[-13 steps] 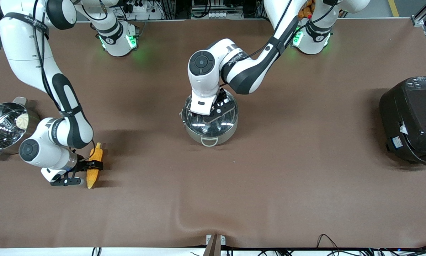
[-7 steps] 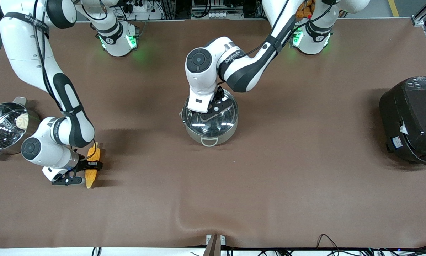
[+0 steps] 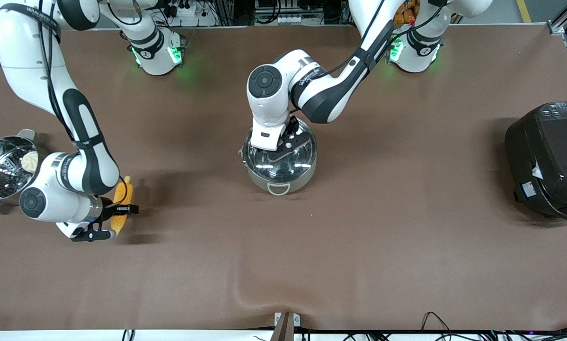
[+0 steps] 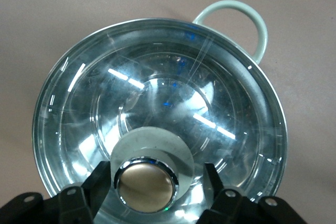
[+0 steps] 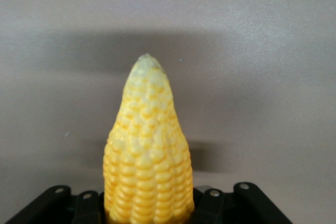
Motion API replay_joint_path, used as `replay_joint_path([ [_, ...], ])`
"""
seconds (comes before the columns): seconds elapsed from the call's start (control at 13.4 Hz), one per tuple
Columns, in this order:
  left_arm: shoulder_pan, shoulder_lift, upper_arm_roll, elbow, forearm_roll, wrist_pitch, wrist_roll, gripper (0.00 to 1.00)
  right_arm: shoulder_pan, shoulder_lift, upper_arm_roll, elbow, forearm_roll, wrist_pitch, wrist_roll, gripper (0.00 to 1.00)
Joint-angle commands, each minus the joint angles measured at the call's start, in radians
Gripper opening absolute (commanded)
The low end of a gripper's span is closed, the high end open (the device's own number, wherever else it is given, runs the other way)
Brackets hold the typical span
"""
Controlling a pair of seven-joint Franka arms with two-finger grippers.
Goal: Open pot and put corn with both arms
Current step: 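Grasp the lid knob with the left gripper while the right gripper grasps the corn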
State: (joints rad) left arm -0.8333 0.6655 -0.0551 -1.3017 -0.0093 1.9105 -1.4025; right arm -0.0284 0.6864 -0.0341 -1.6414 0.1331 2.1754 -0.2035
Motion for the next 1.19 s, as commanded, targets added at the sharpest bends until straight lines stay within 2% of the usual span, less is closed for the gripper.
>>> replay_joint_path([
  [0.0,-0.003,-0.001,0.003,-0.002,-0.004,-0.005,-0.018,0.74,-0.002,-0.044,0.003,-0.012,0.019,-0.080,-0.014,0.00],
  [0.3,-0.003,-0.001,0.003,-0.008,-0.006,-0.013,-0.018,0.60,0.002,-0.083,0.043,-0.012,0.022,-0.115,-0.007,0.00],
  [0.37,-0.003,-0.003,0.001,-0.008,-0.006,-0.016,-0.018,0.52,-0.001,-0.093,0.054,-0.011,0.022,-0.121,-0.005,0.00],
  [0.52,0.002,-0.003,0.001,-0.008,-0.008,-0.018,-0.023,0.29,0.004,-0.100,0.065,-0.006,0.042,-0.124,-0.005,0.00],
  [0.74,0.006,-0.012,0.001,-0.008,-0.012,-0.021,-0.023,0.00,0.008,-0.103,0.071,-0.005,0.066,-0.125,-0.004,0.00],
  [1.12,0.013,-0.117,0.004,-0.010,-0.012,-0.140,-0.023,0.00,0.059,-0.123,0.080,0.003,0.066,-0.124,0.079,0.00],
])
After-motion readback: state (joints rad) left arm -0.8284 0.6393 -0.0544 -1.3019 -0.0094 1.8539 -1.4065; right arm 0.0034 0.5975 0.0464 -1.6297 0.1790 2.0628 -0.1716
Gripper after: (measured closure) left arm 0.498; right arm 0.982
